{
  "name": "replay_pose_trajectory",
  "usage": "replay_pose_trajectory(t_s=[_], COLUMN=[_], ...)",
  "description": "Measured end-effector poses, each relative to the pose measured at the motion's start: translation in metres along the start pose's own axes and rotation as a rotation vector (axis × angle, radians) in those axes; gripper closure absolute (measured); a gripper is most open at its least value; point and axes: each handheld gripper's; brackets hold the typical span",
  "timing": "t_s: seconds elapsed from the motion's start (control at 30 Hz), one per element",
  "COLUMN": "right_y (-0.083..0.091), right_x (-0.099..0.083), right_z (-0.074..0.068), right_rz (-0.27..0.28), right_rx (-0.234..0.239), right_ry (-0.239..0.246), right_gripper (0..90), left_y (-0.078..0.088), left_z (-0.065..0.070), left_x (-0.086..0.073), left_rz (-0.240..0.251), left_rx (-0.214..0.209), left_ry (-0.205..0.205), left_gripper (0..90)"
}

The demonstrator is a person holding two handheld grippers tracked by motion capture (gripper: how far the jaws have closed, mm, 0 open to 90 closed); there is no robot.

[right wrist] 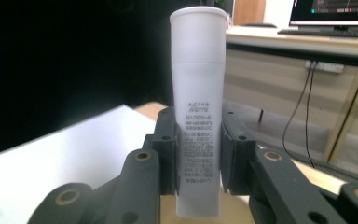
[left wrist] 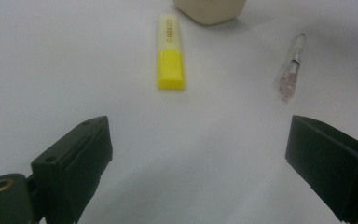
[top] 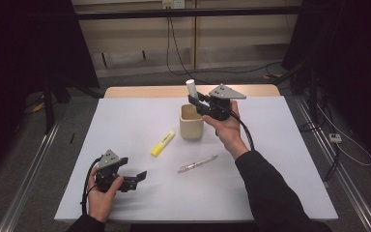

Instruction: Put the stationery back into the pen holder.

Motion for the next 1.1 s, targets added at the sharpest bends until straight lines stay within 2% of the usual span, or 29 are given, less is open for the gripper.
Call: replay_pose_trajectory(t_s=[0.1, 0.3, 0.6, 0.87, 0.93, 1.1], right_y=[-0.001, -0.006, -0.014, -0.014, -0.014, -0.010], right_x=[-0.011, -0.025, -0.038, -0.041, -0.040, -0.035], right_z=[-0.003, 0.000, 0.004, 0.003, 0.002, 0.002], right_rz=[-0.021, -0.044, -0.070, -0.069, -0.067, -0.052], right_rx=[0.008, 0.003, 0.009, 0.003, 0.011, -0.001], right_ry=[0.007, -0.014, -0.025, -0.003, -0.010, -0.033], right_gripper=[72.0, 72.0, 71.9, 70.3, 62.5, 41.4], left_y=[-0.001, -0.001, 0.000, 0.002, 0.001, 0.001], left_z=[0.000, -0.001, -0.003, -0.004, -0.004, -0.004], left_x=[0.000, 0.000, -0.001, -0.001, -0.001, -0.002], left_rz=[-0.005, -0.003, 0.006, 0.015, 0.017, 0.017], left_rx=[-0.003, -0.008, -0.014, -0.013, -0.010, -0.011], left_ry=[0.006, 0.009, 0.024, 0.029, 0.033, 0.035], left_gripper=[7.0, 7.0, 7.0, 7.1, 7.1, 7.1])
Point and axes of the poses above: each handheld gripper's, and its own axes: y roughly backward along the jaws, x roughly out of its top, z roughly to its right, and after that the axes turned 3 degrees about -y, right-handed
